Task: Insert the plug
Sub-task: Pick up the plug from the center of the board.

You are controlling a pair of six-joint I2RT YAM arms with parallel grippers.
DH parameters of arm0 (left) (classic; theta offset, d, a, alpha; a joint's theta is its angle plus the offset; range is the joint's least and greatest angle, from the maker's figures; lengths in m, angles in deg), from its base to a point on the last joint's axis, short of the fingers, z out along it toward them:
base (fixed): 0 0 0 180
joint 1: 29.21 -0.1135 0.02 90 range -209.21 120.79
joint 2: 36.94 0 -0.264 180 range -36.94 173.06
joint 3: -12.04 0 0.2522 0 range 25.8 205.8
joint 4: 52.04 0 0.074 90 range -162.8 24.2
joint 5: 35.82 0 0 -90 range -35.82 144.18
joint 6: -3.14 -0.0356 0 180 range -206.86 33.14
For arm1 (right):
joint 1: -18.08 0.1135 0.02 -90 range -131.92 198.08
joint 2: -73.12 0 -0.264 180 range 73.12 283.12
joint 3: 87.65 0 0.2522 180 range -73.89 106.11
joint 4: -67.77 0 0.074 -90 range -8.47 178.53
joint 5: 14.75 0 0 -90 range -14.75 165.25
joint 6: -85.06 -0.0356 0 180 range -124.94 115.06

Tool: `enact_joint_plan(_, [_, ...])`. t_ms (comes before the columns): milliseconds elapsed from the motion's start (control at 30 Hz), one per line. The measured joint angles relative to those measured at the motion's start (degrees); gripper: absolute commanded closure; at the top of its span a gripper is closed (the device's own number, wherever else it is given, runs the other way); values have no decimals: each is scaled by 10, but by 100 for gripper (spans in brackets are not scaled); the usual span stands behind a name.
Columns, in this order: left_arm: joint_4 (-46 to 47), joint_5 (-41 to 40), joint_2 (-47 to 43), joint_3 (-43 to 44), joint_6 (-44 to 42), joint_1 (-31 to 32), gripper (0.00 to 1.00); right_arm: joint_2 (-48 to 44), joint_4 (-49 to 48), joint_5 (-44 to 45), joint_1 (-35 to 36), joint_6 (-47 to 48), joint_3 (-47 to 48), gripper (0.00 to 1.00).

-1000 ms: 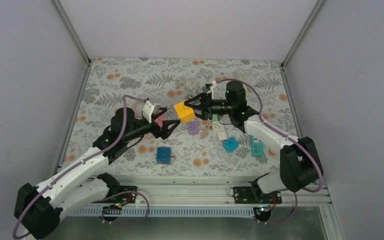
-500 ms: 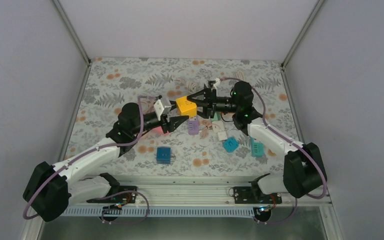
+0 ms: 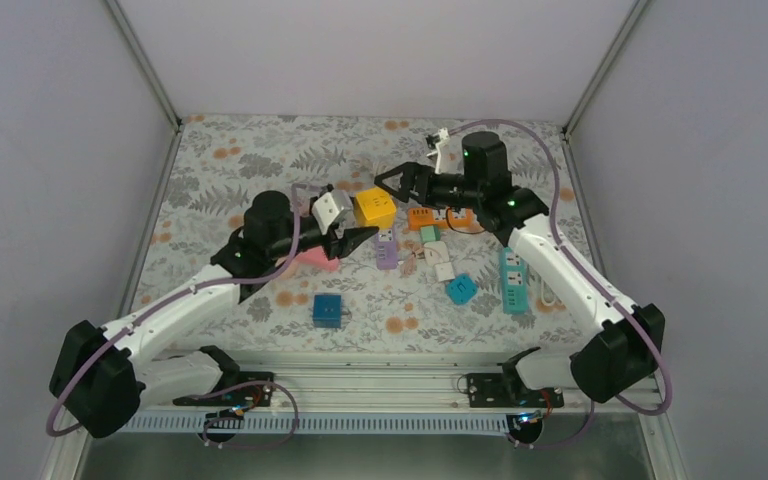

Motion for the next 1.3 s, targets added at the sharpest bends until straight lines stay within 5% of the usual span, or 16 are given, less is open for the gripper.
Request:
enact_joint_plan(367, [-113,-59,44,65,-74,0,65,-4,215,212,99,184,94,0])
enact_joint_plan(500, [-128,-60,52,70,-89,0,64,12,229,234,120,193,105,2])
enact_joint_plan(733, [-141,-60,57,70,-108,0,64,56,248,258,134,177,109,20])
enact_joint_plan(967, [-150,-49,63,72,-121,0,63,67,258,273,137,156,120,17])
enact_joint_plan(1067, [-157,-48,64,76,-123,0,62,75,257,270,137,152,123,27])
enact_joint_plan(1167, [-163,-51,66,77,-123,0,56,80,253,268,137,144,123,39])
enact_joint_plan(1300, [-163,-59,67,77,-119,0,39,81,250,272,139,138,123,42])
